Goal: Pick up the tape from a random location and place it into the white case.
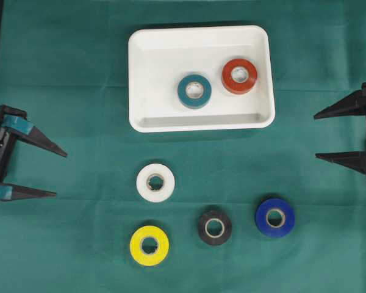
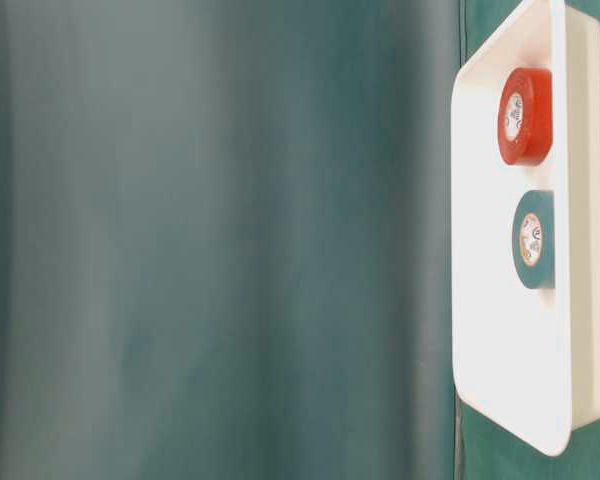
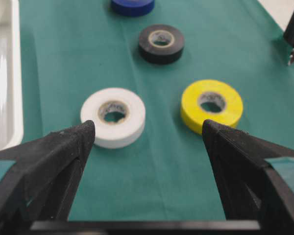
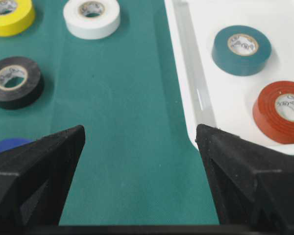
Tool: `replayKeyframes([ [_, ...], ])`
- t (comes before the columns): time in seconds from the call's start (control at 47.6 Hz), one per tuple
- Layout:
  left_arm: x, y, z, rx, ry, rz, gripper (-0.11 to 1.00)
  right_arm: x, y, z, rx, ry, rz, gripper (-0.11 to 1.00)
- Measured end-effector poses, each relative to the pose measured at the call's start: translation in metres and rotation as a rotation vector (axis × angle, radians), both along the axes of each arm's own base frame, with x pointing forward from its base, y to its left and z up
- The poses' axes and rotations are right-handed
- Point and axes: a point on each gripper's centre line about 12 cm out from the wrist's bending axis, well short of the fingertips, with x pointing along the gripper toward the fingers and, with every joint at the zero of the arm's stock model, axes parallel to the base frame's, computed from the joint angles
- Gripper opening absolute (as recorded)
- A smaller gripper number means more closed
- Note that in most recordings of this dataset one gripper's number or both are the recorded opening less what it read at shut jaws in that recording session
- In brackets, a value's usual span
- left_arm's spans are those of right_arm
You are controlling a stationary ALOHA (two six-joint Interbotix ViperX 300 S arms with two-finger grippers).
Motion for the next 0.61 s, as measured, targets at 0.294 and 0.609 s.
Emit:
replayKeyframes([
  [0.294, 0.046, -0.014, 0.003, 0.017, 0.04, -0.017, 0.9, 0.0, 0.0, 0.001, 0.0, -0.002, 0.0, 0.89],
  [0.609, 0.104, -0.029, 0.003, 0.026, 0.079, -0.02, 0.9, 0.0, 0.0, -0.001, -0.001, 0.01, -0.003, 0.89],
])
